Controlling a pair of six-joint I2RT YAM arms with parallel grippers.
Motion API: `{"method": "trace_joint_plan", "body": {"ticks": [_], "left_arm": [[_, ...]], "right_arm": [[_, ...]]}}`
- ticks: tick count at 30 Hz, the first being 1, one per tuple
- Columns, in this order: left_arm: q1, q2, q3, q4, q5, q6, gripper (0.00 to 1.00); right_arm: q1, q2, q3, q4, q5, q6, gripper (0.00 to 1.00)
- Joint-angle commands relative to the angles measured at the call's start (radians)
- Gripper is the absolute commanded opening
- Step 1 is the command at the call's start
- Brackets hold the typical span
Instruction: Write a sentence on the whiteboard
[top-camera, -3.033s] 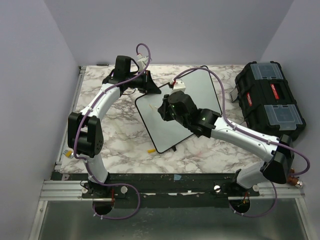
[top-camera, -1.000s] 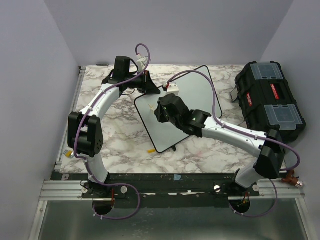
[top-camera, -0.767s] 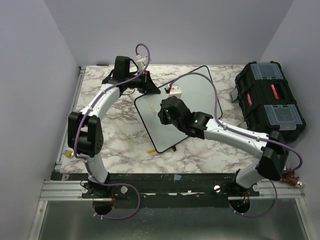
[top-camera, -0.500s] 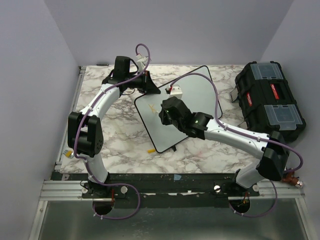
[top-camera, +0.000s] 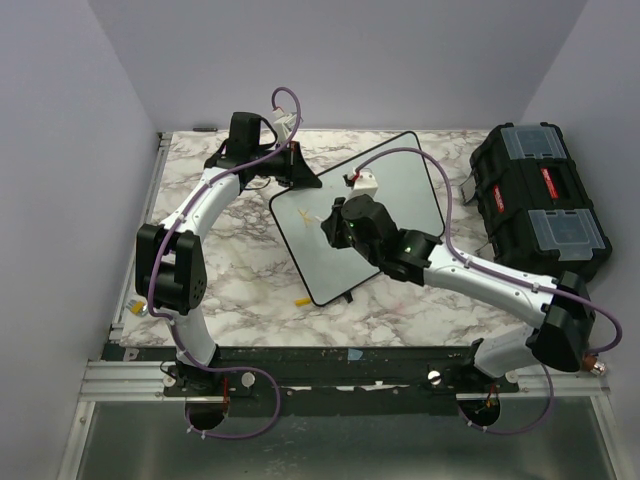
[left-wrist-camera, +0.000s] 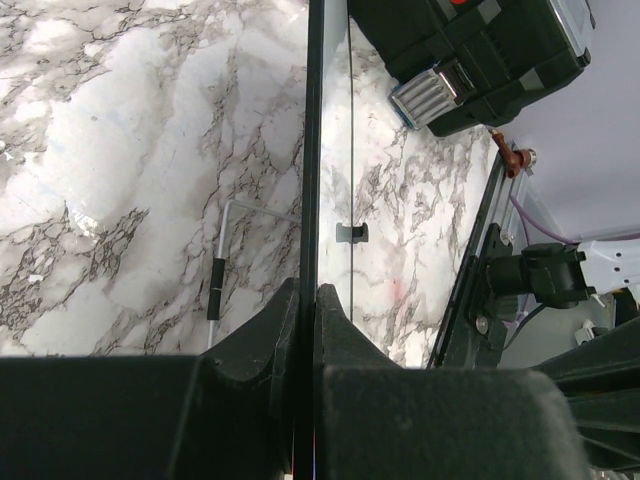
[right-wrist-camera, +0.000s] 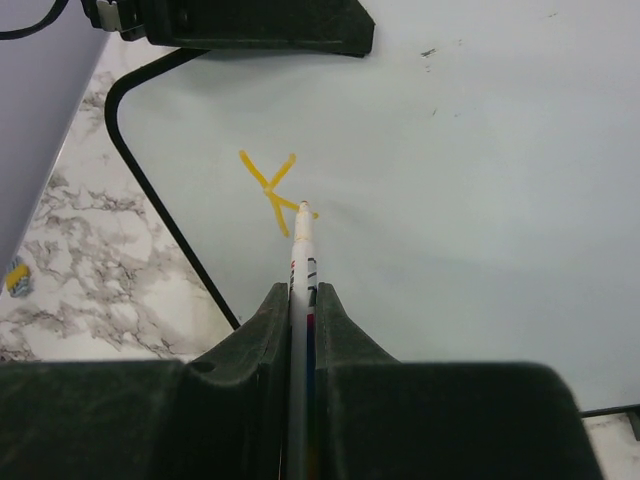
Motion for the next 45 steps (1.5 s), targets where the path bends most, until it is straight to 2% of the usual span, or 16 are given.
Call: {"method": "trace_joint_plan", "body": {"ticks": [1, 13, 25, 32, 45], "left_arm": [[-0.01, 0.001, 0.004, 0.024, -0.017, 0.078, 0.0], [-0.01, 0.001, 0.006, 0.025, -0.012, 0.08, 0.0], [-0.01, 0.004, 0.009, 0.025, -0.01, 0.082, 0.0], [-0.01, 0.006, 0.009, 0.026, -0.011, 0.079, 0.0], [-0.01, 0.007, 0.011, 0.029, -0.009, 0.077, 0.0]], "right_arm": [[-0.01, 0.038, 0.034, 0.03, -0.001, 0.019, 0.0], [-0.035, 0.084, 0.068, 0.037, -0.004, 0.027, 0.01], [-0.066, 0.067, 0.0, 0.011, 0.005, 0.055, 0.01], [-0.081, 0.081, 0.052, -0.008, 0.027, 0.022, 0.01], [-0.082, 0.13, 0.08, 0.028, -0.094, 0.015, 0.01]]}}
